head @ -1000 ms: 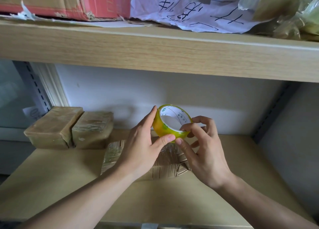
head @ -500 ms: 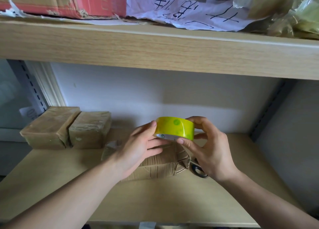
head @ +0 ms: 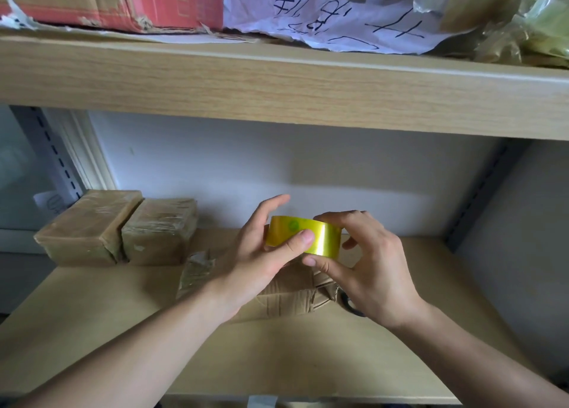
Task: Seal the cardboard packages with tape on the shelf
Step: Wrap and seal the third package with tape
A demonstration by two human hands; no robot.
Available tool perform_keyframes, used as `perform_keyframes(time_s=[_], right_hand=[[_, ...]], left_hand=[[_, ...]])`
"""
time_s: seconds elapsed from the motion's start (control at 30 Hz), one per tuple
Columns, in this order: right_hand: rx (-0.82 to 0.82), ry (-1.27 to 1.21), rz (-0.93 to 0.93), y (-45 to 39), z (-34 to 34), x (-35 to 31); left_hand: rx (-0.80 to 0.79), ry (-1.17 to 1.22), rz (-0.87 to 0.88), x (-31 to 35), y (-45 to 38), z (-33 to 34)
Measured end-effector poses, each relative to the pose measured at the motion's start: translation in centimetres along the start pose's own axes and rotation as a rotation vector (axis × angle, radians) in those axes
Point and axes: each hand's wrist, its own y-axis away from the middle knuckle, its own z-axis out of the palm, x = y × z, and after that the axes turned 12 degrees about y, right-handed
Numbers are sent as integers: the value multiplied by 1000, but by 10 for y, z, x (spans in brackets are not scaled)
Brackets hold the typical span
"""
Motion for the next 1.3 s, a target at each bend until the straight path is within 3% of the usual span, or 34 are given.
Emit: perform_keyframes(time_s=[0.1, 0.43, 0.6, 0.87, 1.03, 1.3], right_hand=[[-56, -7, -16, 4, 2, 4], [-101, -171, 105, 7, -6, 3], [-117, -206, 119, 6, -16, -2], [-148, -241, 150, 4, -22, -7], [-183, -234, 174, 3, -22, -8], [-162, -182, 167, 3, -22, -8]], left_hand=[[-74, -254, 117, -1, -1, -3], [-281, -255, 224, 14, 5, -12], [-399, -683, 458, 21, 6, -27], [-349, -630, 585, 13, 4, -32], [-348, -550, 478, 5, 4, -30], [-364, -715, 551, 8, -1, -25]])
